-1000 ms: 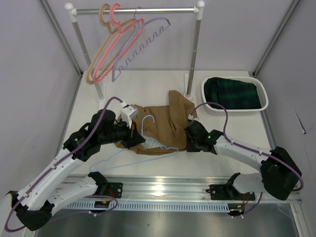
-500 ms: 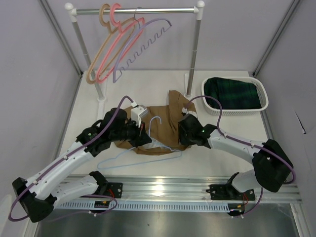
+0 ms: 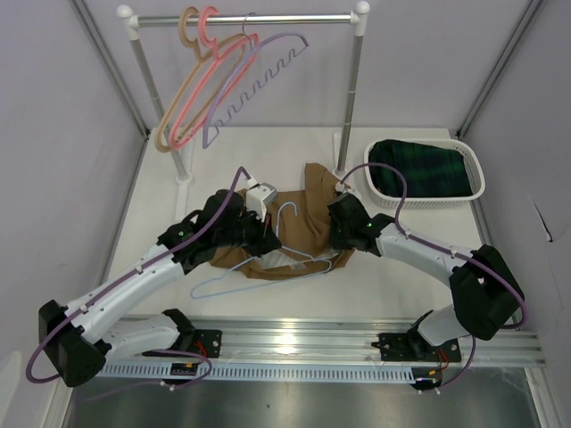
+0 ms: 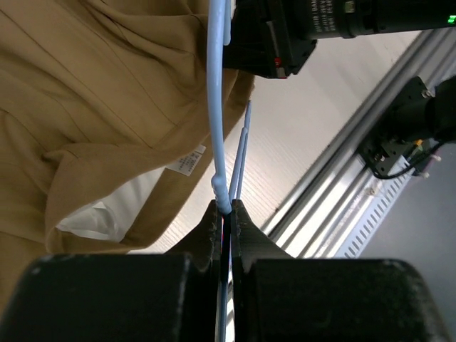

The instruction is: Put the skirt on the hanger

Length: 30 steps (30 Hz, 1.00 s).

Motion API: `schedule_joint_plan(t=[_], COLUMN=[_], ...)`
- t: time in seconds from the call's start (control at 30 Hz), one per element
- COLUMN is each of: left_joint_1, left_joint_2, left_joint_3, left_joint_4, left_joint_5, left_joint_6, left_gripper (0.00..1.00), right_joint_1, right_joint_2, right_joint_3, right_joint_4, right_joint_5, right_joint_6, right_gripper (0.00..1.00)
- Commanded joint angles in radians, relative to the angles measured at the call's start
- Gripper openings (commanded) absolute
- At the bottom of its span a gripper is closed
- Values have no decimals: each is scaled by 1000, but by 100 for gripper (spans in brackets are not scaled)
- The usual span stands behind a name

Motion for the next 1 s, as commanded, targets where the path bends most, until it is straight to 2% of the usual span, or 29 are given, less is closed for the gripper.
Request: schedule_joint_plan(t=[0.0,0.27,0.47,0.67,0.77,0.9,0.97], left_joint_1=[-7,-7,-7,-7,-7,-7,-8], left_joint_2=[12,27,35,39,35,44,47], left_joint_3=[1,-2,9,18,22,25,24], left_joint_4=[66,101,69,72,80,98,109], left_joint_5=[-60,-145,-224,-274,-304,-303,-303], left_joint_6=[-9,-26,-23,-27,-30,-38,-41], left_gripper=[0,0,0,0,0,0,0], right_joint_1=[-20,-43,-37,-12,5,69,87], right_joint_2=[9,13,-1,-12,-23,-66,-90], right_joint_3=[54,59,27,5,-18,-53,-62], right_joint_4=[24,16,16,13,19,53,56], right_joint_5=[-8,-35,-15,24,37,81,100], right_joint_6=[9,32,32,30,19,-1,-7], right_gripper=[14,11,12,19,25,39,40])
